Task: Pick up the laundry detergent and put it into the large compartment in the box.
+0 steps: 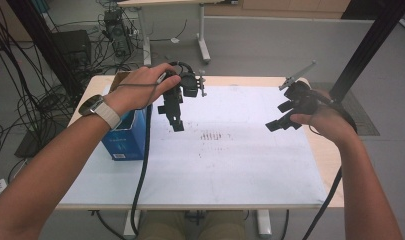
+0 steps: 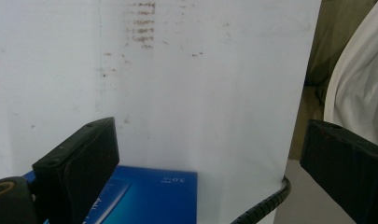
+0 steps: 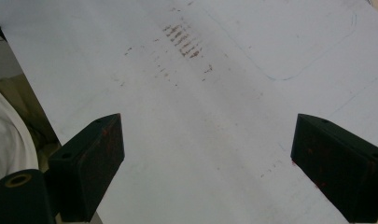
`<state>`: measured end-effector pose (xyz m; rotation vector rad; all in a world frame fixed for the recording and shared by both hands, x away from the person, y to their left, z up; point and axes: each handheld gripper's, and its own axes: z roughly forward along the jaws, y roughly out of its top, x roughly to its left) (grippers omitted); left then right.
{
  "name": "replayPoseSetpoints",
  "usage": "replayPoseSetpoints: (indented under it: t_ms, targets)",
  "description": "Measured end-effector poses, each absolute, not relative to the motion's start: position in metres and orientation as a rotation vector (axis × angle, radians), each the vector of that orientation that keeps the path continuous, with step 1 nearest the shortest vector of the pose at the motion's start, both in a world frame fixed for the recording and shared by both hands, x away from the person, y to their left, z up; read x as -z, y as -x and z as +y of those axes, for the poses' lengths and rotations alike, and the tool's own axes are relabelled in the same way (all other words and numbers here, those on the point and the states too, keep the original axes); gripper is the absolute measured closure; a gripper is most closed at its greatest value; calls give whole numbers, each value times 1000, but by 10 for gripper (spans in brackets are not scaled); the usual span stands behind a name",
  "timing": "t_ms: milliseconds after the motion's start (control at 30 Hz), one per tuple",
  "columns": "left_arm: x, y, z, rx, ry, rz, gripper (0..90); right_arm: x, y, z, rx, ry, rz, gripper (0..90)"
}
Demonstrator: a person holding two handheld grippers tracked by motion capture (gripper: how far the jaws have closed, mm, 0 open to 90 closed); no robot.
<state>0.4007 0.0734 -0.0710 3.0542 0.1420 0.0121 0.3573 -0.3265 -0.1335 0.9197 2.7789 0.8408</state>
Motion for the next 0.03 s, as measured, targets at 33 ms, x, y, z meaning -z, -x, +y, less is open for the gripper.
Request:
replayPoseSetpoints:
  t_ms: [33]
  targets:
    - [71, -400, 74, -12, -3051, 142, 51, 134, -357, -327, -842, -920, 2779, 96]
